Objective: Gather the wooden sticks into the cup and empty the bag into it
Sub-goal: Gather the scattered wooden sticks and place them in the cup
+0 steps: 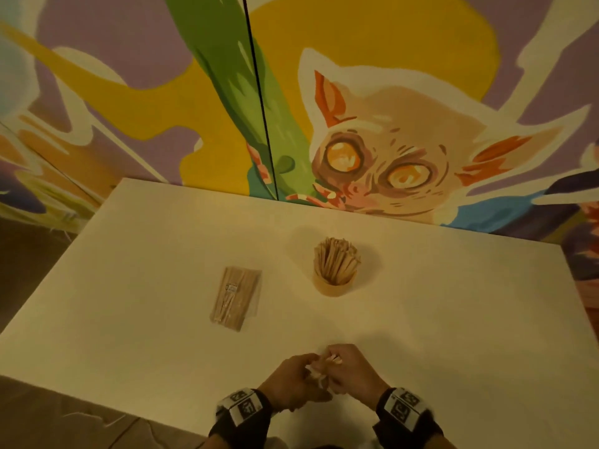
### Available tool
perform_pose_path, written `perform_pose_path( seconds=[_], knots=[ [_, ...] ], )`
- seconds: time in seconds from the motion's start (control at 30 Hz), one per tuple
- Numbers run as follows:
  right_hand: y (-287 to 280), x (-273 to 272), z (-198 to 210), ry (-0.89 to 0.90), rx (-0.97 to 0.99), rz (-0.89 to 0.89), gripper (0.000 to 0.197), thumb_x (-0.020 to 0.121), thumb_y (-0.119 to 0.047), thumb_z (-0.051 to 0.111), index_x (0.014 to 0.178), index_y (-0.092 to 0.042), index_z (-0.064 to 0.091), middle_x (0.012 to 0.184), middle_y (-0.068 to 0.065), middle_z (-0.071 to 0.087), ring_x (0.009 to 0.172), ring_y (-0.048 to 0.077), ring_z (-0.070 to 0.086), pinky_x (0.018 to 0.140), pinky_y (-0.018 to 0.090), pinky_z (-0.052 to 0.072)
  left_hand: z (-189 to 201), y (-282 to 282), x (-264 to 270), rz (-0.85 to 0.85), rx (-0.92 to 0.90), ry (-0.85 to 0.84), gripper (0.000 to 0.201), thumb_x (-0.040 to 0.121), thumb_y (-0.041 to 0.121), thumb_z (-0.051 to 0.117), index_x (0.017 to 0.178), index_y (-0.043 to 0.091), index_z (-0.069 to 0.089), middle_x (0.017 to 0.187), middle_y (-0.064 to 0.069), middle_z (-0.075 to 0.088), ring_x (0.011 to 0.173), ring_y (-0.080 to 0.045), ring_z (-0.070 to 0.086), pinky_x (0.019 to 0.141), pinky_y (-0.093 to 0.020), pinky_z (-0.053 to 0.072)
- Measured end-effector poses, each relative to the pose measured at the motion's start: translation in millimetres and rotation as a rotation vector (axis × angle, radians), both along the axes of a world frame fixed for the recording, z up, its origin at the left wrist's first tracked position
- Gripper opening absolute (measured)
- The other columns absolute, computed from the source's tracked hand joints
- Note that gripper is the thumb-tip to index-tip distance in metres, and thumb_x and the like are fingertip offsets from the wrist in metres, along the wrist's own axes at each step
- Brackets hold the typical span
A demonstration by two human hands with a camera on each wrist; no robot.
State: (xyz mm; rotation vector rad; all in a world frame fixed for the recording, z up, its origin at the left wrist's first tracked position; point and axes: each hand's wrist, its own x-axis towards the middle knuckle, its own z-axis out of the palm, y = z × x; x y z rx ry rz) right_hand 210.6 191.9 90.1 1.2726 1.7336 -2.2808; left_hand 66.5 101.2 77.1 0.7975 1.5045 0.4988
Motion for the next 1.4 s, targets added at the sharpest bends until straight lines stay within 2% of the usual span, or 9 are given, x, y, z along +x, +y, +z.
perform_pose_path(
  seconds=[0.13, 0.3, 0.43, 0.6, 0.73, 0.87, 0.97, 1.17, 1.4],
  knots=[
    [0.8, 3.9, -9.2, -0.022, -0.045, -0.195, 0.018, 0.093, -0.004, 0.061, 0.078, 0.005, 0.060, 0.054, 0.014, 0.057, 0.038, 0.016, 0.036, 0.042, 0.024, 0.030, -3.2, -18.8, -35.8, 0.014, -0.047, -0.140, 0.029, 0.083, 0.035, 0.074, 0.106, 0.017, 0.070, 0.075, 0.000, 0.072, 0.046, -0.010, 0.055, 0.044, -0.023, 0.045],
    [0.5, -6.2, -8.2, -0.016, -0.019, -0.406, 0.022, 0.096, -0.005, 0.057, 0.076, 0.004, 0.057, 0.057, 0.015, 0.058, 0.040, 0.017, 0.039, 0.045, 0.028, 0.033, -8.4, -13.7, -47.2, 0.479, 0.064, -0.211, 0.024, 0.097, 0.021, 0.055, 0.097, 0.008, 0.075, 0.076, -0.015, 0.071, 0.037, -0.016, 0.045, 0.039, -0.023, 0.036],
    [-0.3, -32.6, -7.5, -0.048, 0.124, -0.462, 0.028, 0.099, -0.010, 0.053, 0.074, 0.004, 0.056, 0.058, 0.018, 0.057, 0.037, 0.021, 0.039, 0.040, 0.026, 0.032, -5.3, 14.8, -36.1, 0.598, 0.146, -0.169, 0.031, 0.091, 0.028, 0.065, 0.078, 0.003, 0.076, 0.066, -0.017, 0.070, 0.032, -0.015, 0.039, 0.037, -0.023, 0.031],
    [13.8, -38.0, 0.8, -0.096, 0.144, -0.543, 0.038, 0.097, -0.029, 0.058, 0.069, -0.004, 0.055, 0.052, 0.008, 0.048, 0.041, 0.015, 0.033, 0.041, 0.026, 0.026, -0.8, 28.8, -48.8, 0.615, 0.225, -0.176, 0.029, 0.086, 0.030, 0.071, 0.075, 0.003, 0.076, 0.060, -0.017, 0.069, 0.032, -0.017, 0.046, 0.042, -0.024, 0.041],
    [12.2, -51.0, 3.0, -0.080, 0.075, -0.519, 0.035, 0.094, -0.027, 0.064, 0.069, -0.004, 0.055, 0.052, 0.006, 0.042, 0.044, 0.014, 0.029, 0.043, 0.027, 0.023, -6.0, 28.9, -56.6, 0.572, 0.214, -0.177, 0.032, 0.085, 0.034, 0.073, 0.074, 0.004, 0.076, 0.052, -0.019, 0.061, 0.036, -0.019, 0.053, 0.049, -0.027, 0.047],
    [20.0, -60.3, 6.1, -0.090, 0.147, -0.501, 0.031, 0.091, -0.018, 0.068, 0.066, -0.004, 0.055, 0.050, 0.004, 0.043, 0.043, 0.014, 0.032, 0.042, 0.026, 0.025, -5.8, 26.9, -70.2, 0.633, 0.184, -0.345, 0.021, 0.087, 0.023, 0.069, 0.085, 0.003, 0.076, 0.066, -0.015, 0.068, 0.046, -0.018, 0.061, 0.053, -0.027, 0.053],
    [26.9, -70.4, 9.8, -0.080, 0.248, -0.432, 0.022, 0.091, -0.018, 0.067, 0.079, 0.000, 0.063, 0.050, 0.005, 0.048, 0.042, 0.013, 0.038, 0.040, 0.023, 0.031, -4.2, 27.2, -71.4, 0.719, 0.173, -0.395, 0.018, 0.088, 0.015, 0.068, 0.098, 0.000, 0.073, 0.080, -0.010, 0.073, 0.056, -0.017, 0.066, 0.056, -0.025, 0.055],
    [27.9, -76.5, 10.3, -0.048, 0.254, -0.433, 0.037, 0.097, -0.023, 0.060, 0.078, 0.009, 0.064, 0.048, 0.009, 0.050, 0.038, 0.014, 0.039, 0.038, 0.022, 0.030, -6.9, 30.0, -61.0, 0.838, 0.250, -0.308, 0.016, 0.081, 0.010, 0.076, 0.083, -0.006, 0.073, 0.070, -0.017, 0.068, 0.048, -0.018, 0.062, 0.049, -0.025, 0.051],
    [33.4, -75.0, 9.5, -0.120, 0.198, -0.520, 0.040, 0.097, -0.030, 0.059, 0.072, 0.001, 0.061, 0.047, 0.008, 0.049, 0.036, 0.012, 0.039, 0.036, 0.020, 0.029, -7.7, 32.3, -53.0, 0.791, 0.299, -0.276, 0.016, 0.080, 0.009, 0.077, 0.079, -0.006, 0.072, 0.068, -0.012, 0.070, 0.054, -0.020, 0.064, 0.047, -0.027, 0.049]
  ],
)
